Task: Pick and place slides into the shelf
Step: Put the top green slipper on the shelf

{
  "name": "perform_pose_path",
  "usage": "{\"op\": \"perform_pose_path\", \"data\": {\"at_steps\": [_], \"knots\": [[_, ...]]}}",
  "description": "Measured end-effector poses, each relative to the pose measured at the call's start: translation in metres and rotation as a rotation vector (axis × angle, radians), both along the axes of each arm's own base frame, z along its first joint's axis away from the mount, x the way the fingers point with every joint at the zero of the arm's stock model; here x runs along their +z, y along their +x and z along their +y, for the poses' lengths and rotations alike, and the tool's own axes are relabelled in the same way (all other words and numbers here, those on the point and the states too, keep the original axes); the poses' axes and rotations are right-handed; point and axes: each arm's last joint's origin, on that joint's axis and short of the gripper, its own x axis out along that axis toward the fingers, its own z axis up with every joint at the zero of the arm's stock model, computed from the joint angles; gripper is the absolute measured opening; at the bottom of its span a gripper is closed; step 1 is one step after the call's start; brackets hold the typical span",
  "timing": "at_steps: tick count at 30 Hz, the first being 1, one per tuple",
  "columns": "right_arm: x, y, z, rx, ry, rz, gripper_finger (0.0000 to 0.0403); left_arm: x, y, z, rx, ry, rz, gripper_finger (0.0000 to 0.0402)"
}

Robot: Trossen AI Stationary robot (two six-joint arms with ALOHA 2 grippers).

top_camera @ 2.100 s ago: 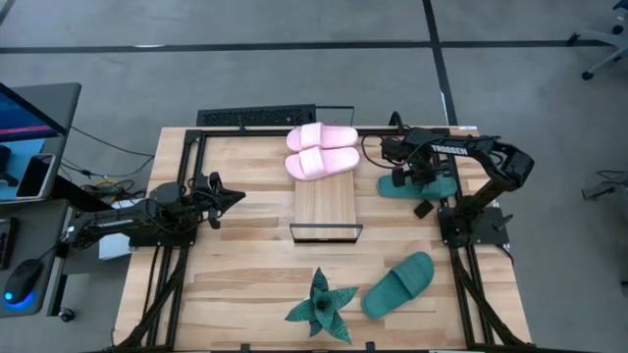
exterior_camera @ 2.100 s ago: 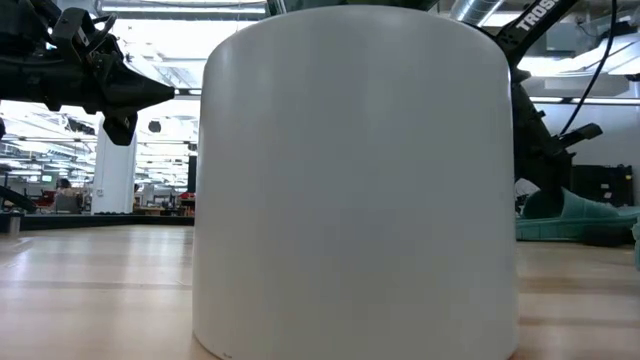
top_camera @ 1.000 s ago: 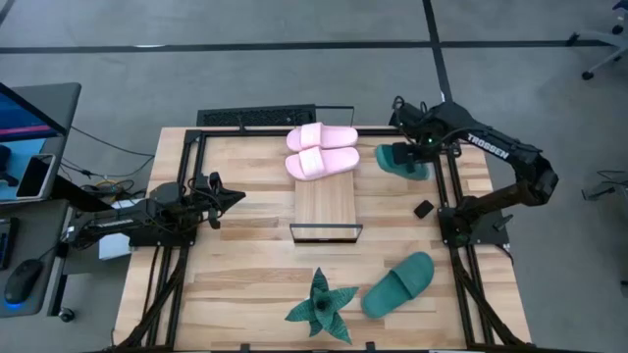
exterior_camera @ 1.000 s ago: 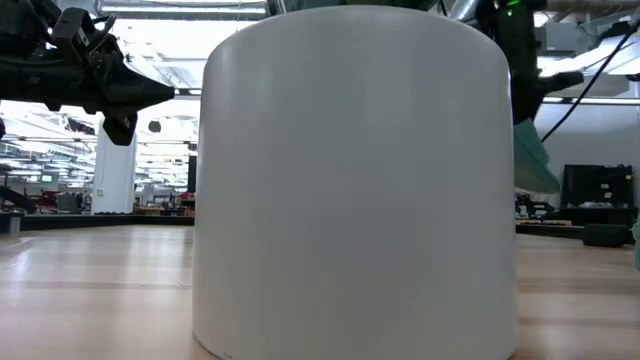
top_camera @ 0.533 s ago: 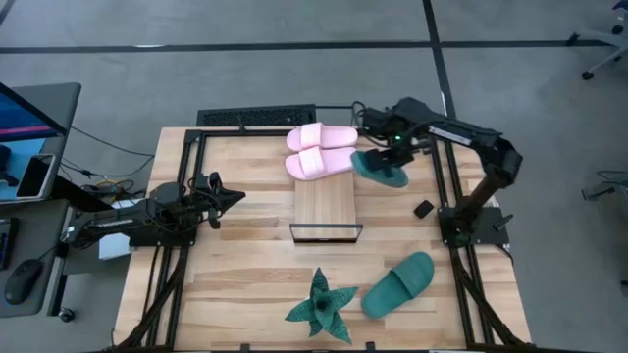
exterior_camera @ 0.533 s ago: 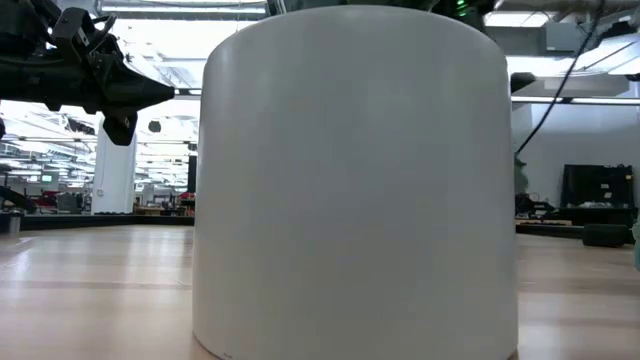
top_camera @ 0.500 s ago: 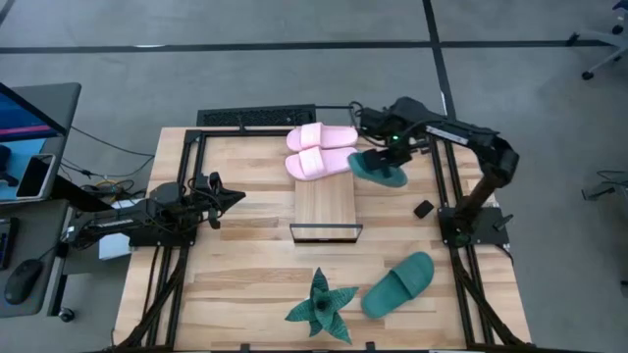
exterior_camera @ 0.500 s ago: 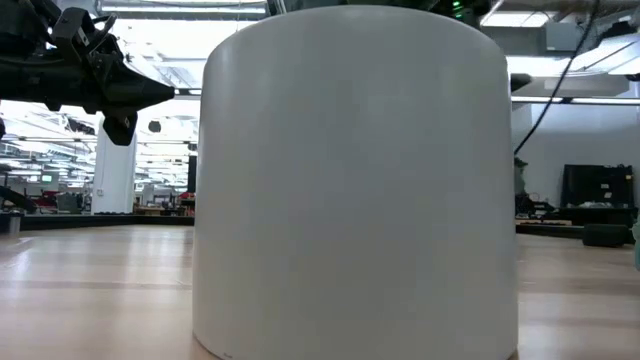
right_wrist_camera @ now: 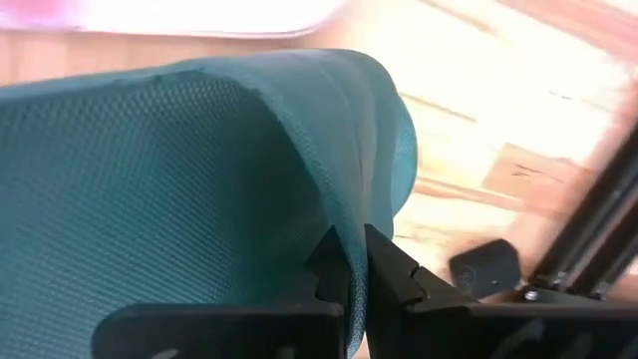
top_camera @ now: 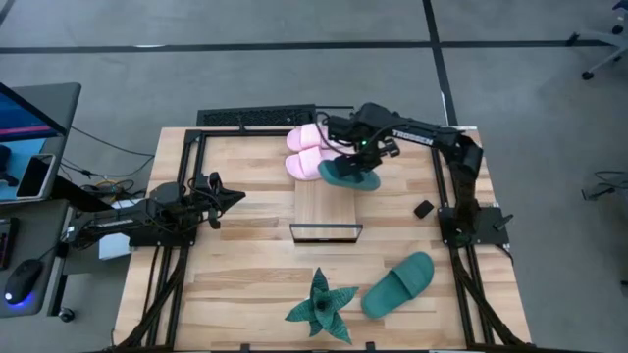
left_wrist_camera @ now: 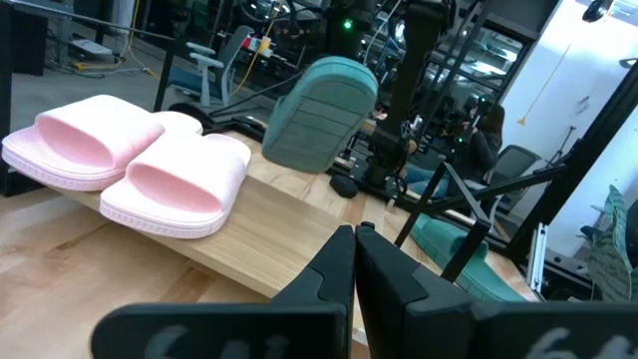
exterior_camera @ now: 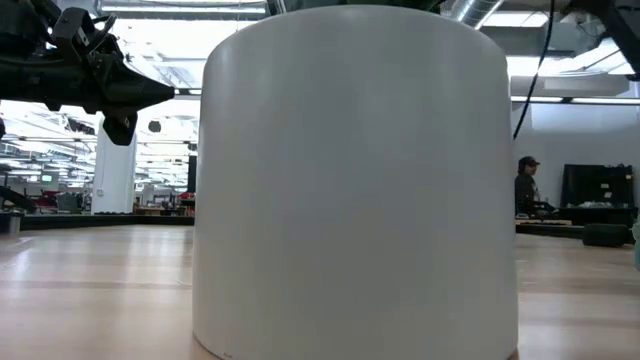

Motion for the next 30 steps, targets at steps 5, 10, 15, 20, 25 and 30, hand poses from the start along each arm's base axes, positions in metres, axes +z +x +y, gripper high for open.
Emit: {"op": "perform_pose_path", "data": {"at_steps": [5, 10, 15, 20, 25, 30], "knots": [[-0.004, 0.018, 0.009, 0.011, 0.006, -0.008, 0.0, 0.0, 0.0, 0.0, 0.0, 0.0, 0.0, 0.0], [-0.009, 0.027, 0.014, 0.014, 0.01, -0.002, 0.0, 0.0, 0.0, 0.0, 0.0, 0.0, 0.0, 0.0], [-0.015, 0.03, 0.013, -0.018, 0.011, 0.016, 0.0, 0.0, 0.0, 0.0, 0.0, 0.0, 0.0, 0.0], [-0.018, 0.031, 0.013, -0.033, 0.01, 0.03, 0.0, 0.0, 0.0, 0.0, 0.0, 0.0, 0.0, 0.0], [-0.021, 0.033, 0.013, -0.039, 0.012, 0.035, 0.0, 0.0, 0.0, 0.0, 0.0, 0.0, 0.0, 0.0], [-0.026, 0.035, 0.013, -0.039, 0.017, 0.041, 0.0, 0.0, 0.0, 0.0, 0.0, 0.0, 0.0, 0.0]]}}
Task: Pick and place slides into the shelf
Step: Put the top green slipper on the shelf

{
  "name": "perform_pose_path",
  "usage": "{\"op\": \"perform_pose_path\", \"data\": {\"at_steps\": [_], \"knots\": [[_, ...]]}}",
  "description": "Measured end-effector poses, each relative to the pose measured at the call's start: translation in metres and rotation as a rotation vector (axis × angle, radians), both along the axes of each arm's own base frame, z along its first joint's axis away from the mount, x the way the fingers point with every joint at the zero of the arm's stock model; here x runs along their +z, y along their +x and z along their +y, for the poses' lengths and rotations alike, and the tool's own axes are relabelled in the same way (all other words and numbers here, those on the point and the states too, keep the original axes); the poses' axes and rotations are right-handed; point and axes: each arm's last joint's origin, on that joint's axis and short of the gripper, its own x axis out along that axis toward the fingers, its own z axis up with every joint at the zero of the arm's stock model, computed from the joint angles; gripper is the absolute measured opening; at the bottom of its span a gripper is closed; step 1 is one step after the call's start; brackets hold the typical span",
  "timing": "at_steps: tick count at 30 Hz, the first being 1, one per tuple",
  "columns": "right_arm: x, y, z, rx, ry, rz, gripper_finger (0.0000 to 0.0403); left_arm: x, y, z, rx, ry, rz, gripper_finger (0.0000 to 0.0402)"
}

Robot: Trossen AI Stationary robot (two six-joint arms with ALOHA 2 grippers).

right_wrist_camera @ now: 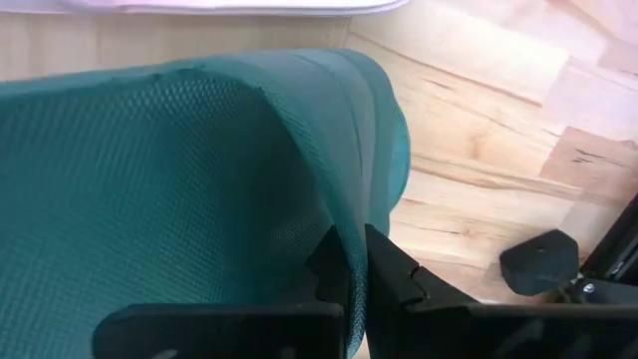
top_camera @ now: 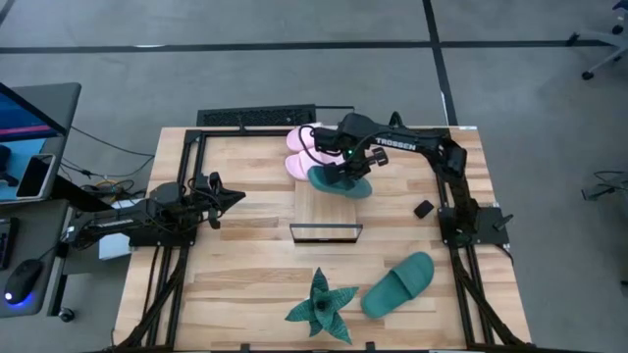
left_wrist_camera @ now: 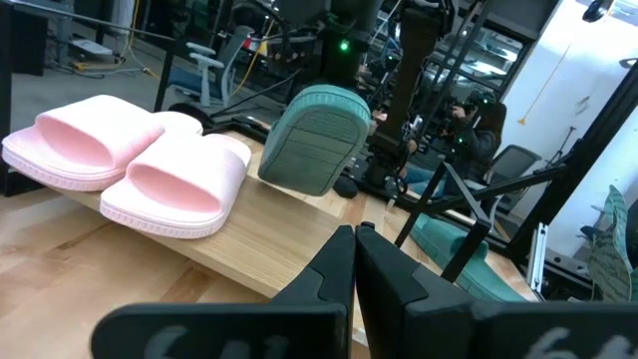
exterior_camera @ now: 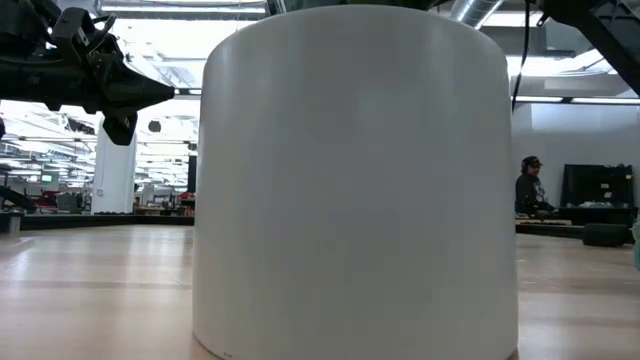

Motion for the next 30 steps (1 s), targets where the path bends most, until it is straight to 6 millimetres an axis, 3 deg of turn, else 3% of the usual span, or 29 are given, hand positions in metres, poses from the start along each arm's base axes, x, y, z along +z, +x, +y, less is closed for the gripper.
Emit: {"op": "perform_pose_path", "data": {"at_steps": [21, 30], "knots": [[-0.001, 0.007, 0.008, 0.024, -0.013, -0.034, 0.0, 0.0, 0.0, 0.0, 0.0, 0.0, 0.0, 0.0], [-0.022, 0.017, 0.005, 0.066, 0.026, -0.014, 0.0, 0.0, 0.0, 0.0, 0.0, 0.0, 0.0, 0.0]]}}
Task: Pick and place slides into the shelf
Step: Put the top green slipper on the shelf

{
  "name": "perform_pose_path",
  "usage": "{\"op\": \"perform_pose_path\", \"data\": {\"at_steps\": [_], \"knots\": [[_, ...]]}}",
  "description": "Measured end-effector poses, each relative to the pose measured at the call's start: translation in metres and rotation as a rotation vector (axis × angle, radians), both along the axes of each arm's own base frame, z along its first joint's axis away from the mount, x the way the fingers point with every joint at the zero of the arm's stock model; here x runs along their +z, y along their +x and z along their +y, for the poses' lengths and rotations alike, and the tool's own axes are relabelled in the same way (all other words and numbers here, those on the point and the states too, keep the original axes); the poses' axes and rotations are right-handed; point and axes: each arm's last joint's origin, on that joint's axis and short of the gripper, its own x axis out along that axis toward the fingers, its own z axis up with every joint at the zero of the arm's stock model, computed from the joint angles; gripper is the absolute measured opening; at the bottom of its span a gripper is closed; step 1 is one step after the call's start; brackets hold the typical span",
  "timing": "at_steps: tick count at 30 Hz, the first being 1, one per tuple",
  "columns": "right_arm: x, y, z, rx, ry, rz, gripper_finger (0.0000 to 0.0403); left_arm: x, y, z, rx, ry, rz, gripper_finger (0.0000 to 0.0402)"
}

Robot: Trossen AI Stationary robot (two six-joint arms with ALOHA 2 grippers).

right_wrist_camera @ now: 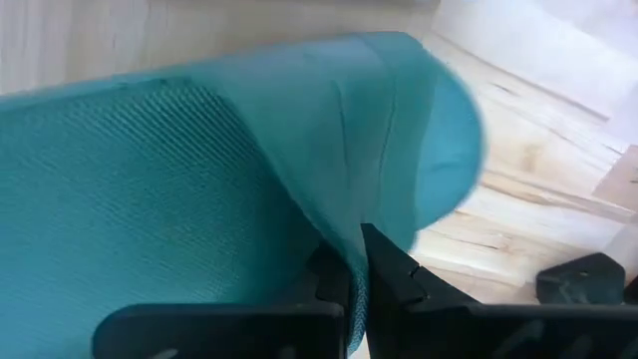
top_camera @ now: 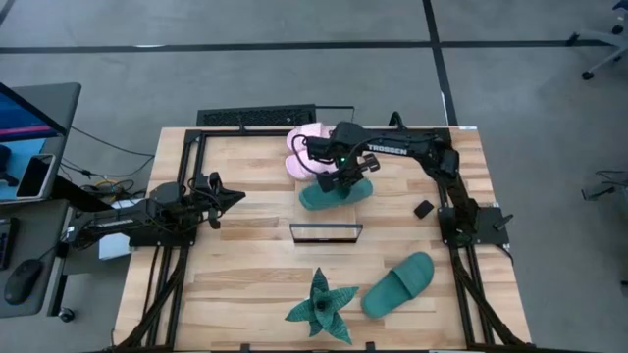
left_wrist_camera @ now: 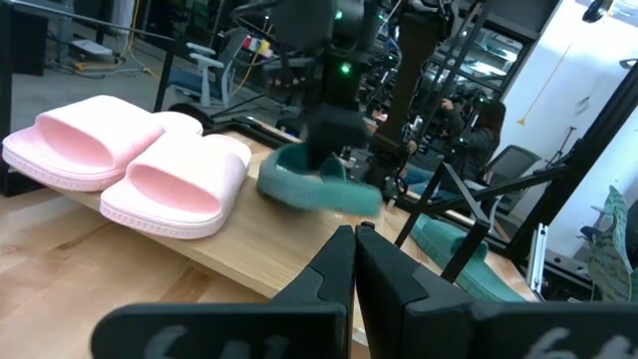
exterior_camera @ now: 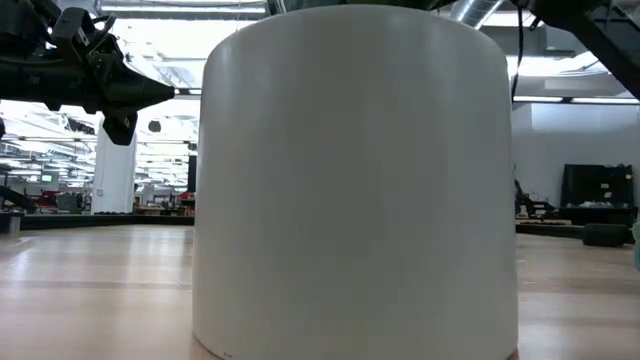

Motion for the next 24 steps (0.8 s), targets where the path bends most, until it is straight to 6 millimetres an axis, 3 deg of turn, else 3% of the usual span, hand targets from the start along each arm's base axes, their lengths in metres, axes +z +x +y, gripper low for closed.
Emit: {"op": "perform_pose_path", "data": {"at_steps": [17, 24], "knots": [[-0.021, 0.049, -0.016, 0.081, 0.031, -0.019, 0.0, 0.0, 0.0, 0.0, 0.002, 0.0, 0.0, 0.0], [-0.024, 0.049, -0.021, 0.08, 0.033, -0.025, 0.0, 0.0, 0.0, 0.0, 0.003, 0.0, 0.0, 0.0]]}}
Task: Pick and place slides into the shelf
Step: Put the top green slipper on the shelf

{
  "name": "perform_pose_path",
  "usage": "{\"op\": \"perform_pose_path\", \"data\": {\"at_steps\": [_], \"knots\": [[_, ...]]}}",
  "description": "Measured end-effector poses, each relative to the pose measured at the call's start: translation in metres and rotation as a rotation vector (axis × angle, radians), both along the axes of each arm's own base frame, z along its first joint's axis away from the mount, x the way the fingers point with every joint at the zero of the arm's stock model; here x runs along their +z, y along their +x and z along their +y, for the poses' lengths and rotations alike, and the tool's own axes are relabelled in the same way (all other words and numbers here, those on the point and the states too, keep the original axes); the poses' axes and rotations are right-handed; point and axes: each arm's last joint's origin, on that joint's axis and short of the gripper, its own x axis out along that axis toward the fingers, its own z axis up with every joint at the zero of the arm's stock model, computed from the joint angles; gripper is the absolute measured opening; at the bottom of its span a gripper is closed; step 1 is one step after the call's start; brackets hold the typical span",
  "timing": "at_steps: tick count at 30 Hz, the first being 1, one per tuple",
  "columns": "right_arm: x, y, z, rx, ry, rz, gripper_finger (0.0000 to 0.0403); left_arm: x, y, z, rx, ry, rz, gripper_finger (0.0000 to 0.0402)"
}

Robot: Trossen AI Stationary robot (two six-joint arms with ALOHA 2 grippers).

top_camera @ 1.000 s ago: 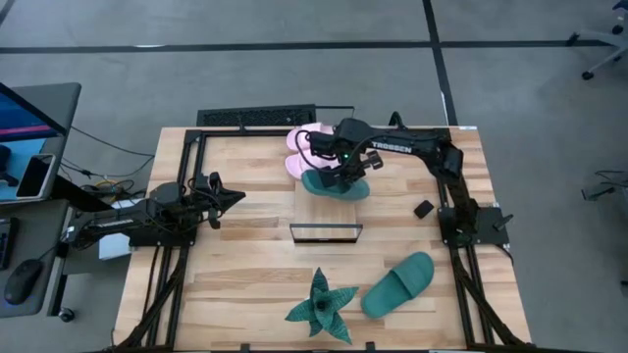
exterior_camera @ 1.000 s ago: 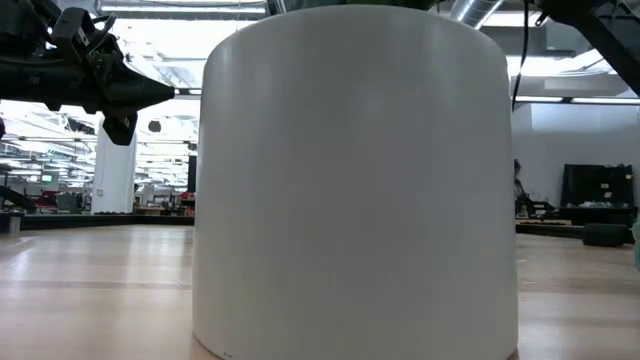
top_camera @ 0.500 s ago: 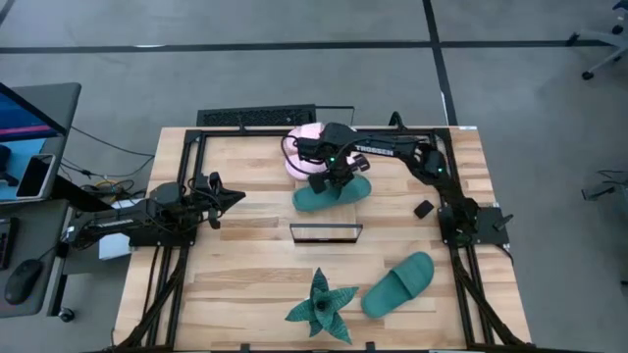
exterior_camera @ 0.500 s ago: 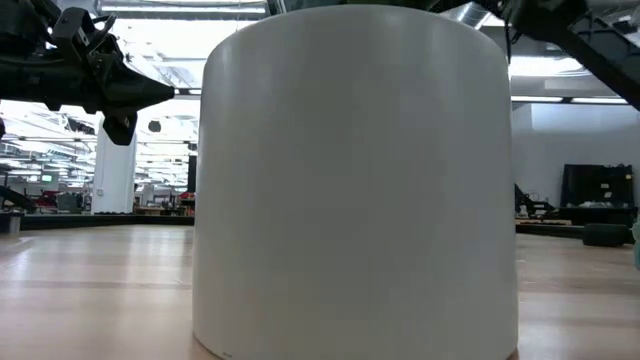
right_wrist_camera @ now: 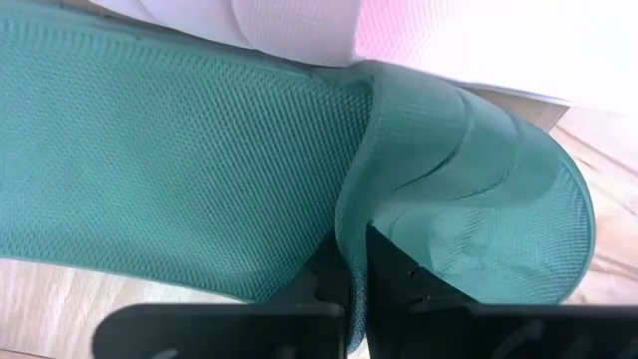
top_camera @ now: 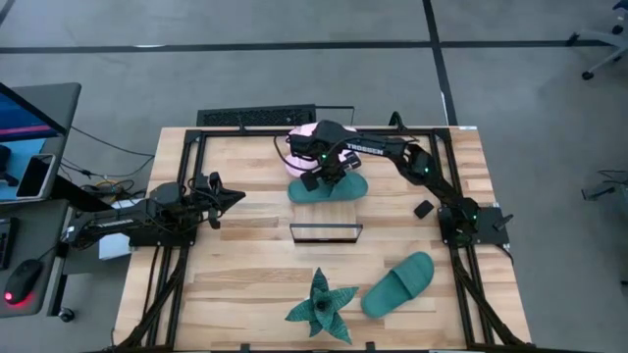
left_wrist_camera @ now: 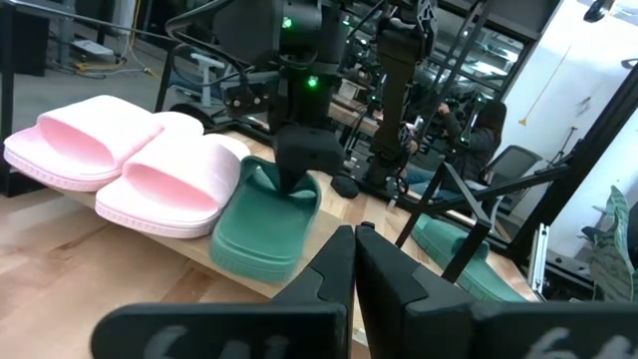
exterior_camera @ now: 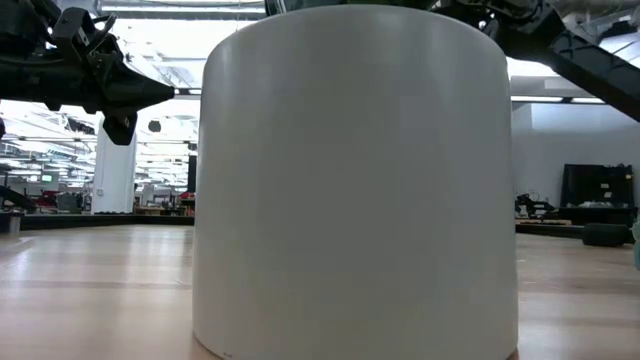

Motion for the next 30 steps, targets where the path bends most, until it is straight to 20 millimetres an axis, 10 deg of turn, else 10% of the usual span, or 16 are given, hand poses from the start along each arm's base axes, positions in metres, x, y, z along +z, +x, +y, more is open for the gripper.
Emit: {"op": "perform_pose_path", "data": {"at_steps": [30], "knots": [[0.0017, 0.0004, -0.0032, -0.016, 0.016, -0.029, 0.024, -0.0001, 0.0, 0.0, 0.0, 0.0, 0.0, 0.0]]}}
